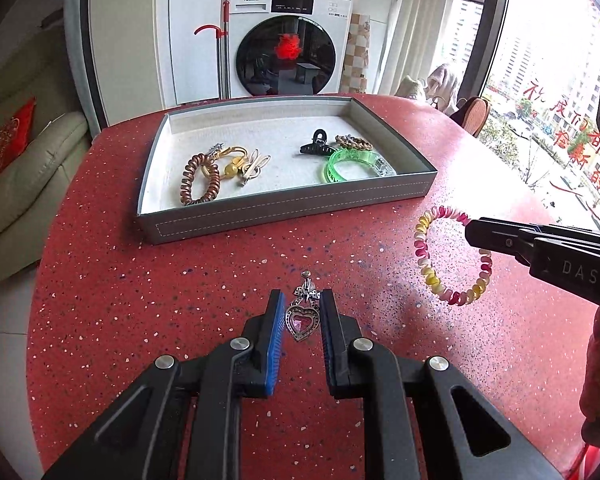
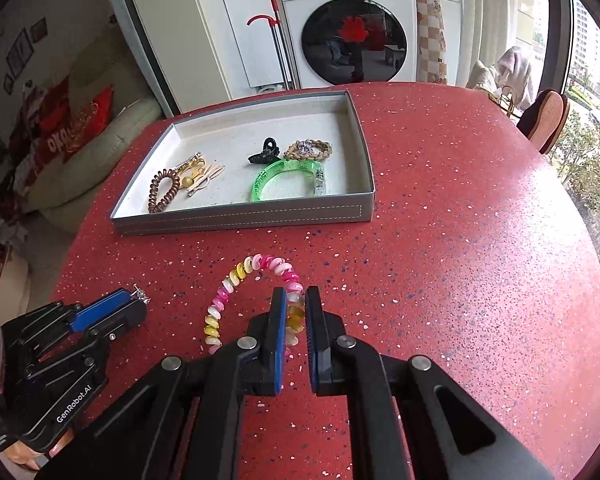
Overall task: Organize jewelry
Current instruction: 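Grasp the silver heart pendant with the left tool while the right tool grasps the bead bracelet, then carry the heart pendant and bead bracelet into the grey tray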
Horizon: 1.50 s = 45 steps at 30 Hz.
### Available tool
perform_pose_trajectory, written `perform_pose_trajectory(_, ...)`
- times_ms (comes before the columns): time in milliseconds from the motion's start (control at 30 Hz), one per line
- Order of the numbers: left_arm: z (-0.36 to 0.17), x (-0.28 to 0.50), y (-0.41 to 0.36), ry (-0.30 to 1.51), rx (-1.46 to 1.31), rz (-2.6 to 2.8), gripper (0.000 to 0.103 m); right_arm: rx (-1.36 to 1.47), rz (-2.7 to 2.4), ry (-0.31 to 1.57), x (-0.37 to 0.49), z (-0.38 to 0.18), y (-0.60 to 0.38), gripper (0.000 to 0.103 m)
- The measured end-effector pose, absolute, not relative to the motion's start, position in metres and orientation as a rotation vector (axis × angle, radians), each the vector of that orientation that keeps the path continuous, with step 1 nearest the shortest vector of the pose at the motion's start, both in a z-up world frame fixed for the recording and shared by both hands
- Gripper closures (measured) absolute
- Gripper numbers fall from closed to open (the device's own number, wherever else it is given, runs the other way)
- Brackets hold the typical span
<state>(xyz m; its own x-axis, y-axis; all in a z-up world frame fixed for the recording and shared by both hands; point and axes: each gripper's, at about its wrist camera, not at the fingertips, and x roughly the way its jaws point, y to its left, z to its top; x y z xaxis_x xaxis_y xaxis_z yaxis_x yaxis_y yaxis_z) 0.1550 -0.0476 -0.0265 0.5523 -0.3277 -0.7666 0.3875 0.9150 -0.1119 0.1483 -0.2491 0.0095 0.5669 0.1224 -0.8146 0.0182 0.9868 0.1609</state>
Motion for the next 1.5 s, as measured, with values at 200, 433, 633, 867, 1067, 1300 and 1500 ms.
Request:
perform_pose_trajectory(200,-0.017,0.166,-0.037,0.860,0.055,-0.406,0.067,0.146,0.066,0.953,0.152,0.019,-0.247,0.093)
perform_pose_trajectory(433,-0.002,0.197,-0.019,0.836,0.006,-0.367,0.067,0.150,0.065,0.937,0.171,0.030,-0.248,0.093)
perform_pose_trajectory(633,0.007,0.222,-0.019,0.819,0.009,-0.357,0.067,0.146,0.068,0.926,0.194,0.036,-0.247,0.093)
perform_pose_trajectory(867,0.011,0.252,-0.033,0.813,0.028,-0.352,0.067,0.171,0.069,0.928,0.229,0.036,-0.254,0.093)
perform_pose_trajectory(1067,0.006,0.279,-0.047,0.831,0.024,-0.343,0.067,0.260,0.066,0.947,0.259,0.026,-0.267,0.093)
perform_pose_trajectory(1300,-0.007,0.311,-0.061,0.863,0.032,-0.317,0.067,0.269,0.016,0.963,0.290,0.012,-0.274,0.093)
perform_pose_trajectory(1500,-0.022,0.327,-0.074,0.882,0.067,-0.304,0.067,0.285,-0.018,0.978,0.310,-0.001,-0.282,0.093)
